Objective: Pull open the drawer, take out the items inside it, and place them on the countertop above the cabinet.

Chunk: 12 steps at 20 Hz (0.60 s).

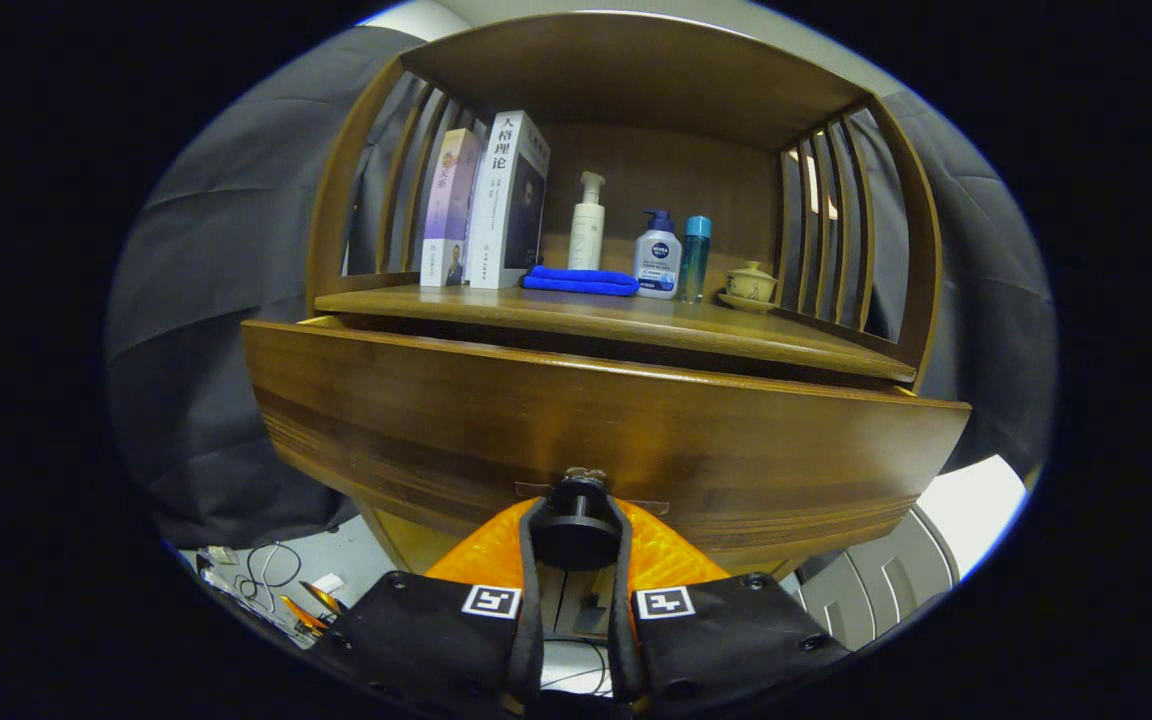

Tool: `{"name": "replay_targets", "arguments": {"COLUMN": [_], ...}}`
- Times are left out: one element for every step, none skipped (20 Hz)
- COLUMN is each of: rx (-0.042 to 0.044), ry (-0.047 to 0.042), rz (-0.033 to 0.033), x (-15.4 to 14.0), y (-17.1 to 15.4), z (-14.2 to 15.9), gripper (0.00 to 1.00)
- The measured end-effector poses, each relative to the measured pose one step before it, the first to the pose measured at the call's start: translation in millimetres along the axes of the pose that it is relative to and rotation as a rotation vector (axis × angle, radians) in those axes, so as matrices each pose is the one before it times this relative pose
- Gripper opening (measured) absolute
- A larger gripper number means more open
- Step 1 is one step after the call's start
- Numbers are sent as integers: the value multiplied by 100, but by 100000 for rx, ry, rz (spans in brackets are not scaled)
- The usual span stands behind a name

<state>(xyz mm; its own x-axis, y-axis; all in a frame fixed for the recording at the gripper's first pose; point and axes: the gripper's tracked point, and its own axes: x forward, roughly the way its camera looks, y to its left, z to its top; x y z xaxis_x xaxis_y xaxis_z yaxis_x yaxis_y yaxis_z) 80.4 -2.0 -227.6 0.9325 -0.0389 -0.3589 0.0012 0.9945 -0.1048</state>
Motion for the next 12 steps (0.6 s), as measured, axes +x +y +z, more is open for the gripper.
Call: {"name": "replay_targets", "arguments": {"rx": [-215, 1274, 1919, 954, 143, -495, -515, -398, -485, -492, -584, -697], "ry": [-175, -348, -102, -423, -79, -249, -233, 129, 448, 780, -863, 918], "rz": [426, 413, 476, 380, 423, 644, 753, 602, 402, 249, 393, 214], "x": [-708, -673, -644, -802, -714, -659, -649, -504, -500, -444, -713, -453], "y": [77, 39, 139, 150, 89, 108, 102, 35, 68, 62, 127, 110], "z": [-182, -210, -213, -158, -196, -241, -204, -336, -402, -463, -52, -397], "gripper": [28, 28, 28, 28, 28, 28, 28, 28, 28, 28, 28, 28]}}
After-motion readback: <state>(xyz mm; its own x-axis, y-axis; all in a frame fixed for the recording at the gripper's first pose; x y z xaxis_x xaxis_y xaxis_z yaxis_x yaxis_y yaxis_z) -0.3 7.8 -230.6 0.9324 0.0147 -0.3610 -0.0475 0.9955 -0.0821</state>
